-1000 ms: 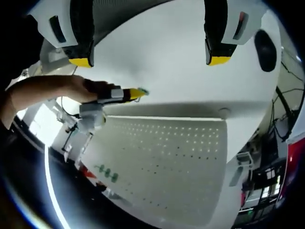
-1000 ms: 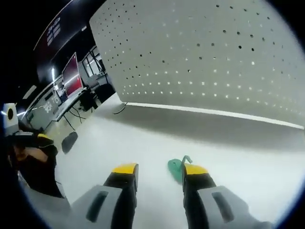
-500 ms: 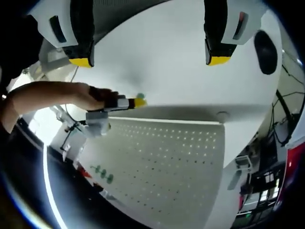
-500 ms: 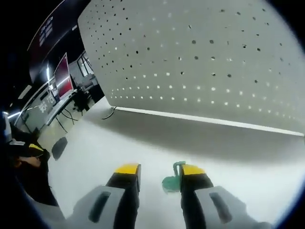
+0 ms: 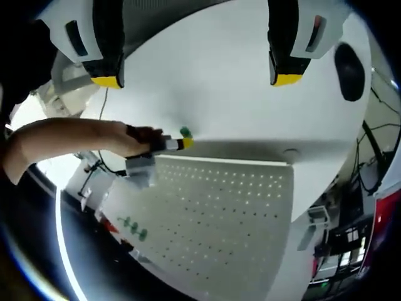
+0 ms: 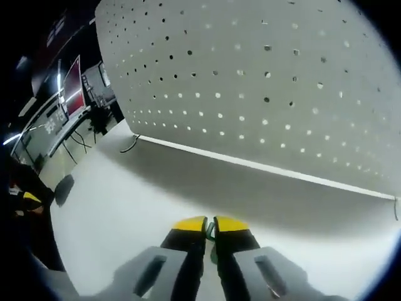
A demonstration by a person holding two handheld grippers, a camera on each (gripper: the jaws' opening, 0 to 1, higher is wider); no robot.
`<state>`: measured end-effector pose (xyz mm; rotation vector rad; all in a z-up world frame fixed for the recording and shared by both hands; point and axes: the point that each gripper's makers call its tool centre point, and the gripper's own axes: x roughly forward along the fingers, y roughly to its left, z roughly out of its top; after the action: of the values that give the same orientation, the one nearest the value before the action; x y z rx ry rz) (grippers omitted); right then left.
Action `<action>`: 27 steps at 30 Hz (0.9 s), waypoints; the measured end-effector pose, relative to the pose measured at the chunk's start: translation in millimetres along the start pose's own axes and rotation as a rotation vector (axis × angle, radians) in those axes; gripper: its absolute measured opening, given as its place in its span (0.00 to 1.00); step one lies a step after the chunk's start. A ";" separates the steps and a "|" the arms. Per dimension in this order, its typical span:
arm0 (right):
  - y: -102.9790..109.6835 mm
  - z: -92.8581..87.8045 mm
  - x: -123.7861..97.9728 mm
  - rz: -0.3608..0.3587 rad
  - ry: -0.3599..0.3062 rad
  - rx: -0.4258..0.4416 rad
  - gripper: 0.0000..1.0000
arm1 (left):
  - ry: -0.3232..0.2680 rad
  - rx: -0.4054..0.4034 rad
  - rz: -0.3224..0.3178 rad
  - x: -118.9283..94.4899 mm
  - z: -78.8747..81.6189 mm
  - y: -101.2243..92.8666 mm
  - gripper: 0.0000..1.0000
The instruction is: Insert the hook assembly into the mounting plate slot until the hook locks in place.
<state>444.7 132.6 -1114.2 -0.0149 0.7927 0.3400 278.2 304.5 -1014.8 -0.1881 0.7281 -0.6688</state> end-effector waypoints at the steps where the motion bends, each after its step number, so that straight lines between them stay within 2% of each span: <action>1: 0.6 -0.7 -1.4 -0.002 0.002 -0.008 0.02 | -0.001 0.000 -0.001 0.2 0.3 -0.4 0.97; 8: -2.0 3.4 -12.6 -0.004 -0.023 -0.021 0.00 | -0.011 0.009 -0.009 2.8 6.2 -5.3 0.97; 18: -3.2 31.3 -40.9 0.007 -0.139 -0.015 0.00 | -0.032 0.038 -0.011 0.9 18.0 -13.2 0.97; 27: 2.4 49.0 -70.3 0.027 -0.206 -0.004 0.00 | -0.066 0.073 -0.001 -7.6 34.6 -17.8 0.97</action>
<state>432.3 121.1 -1030.2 0.0272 0.5882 0.3622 288.3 293.1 -978.2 -0.1431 0.6390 -0.6864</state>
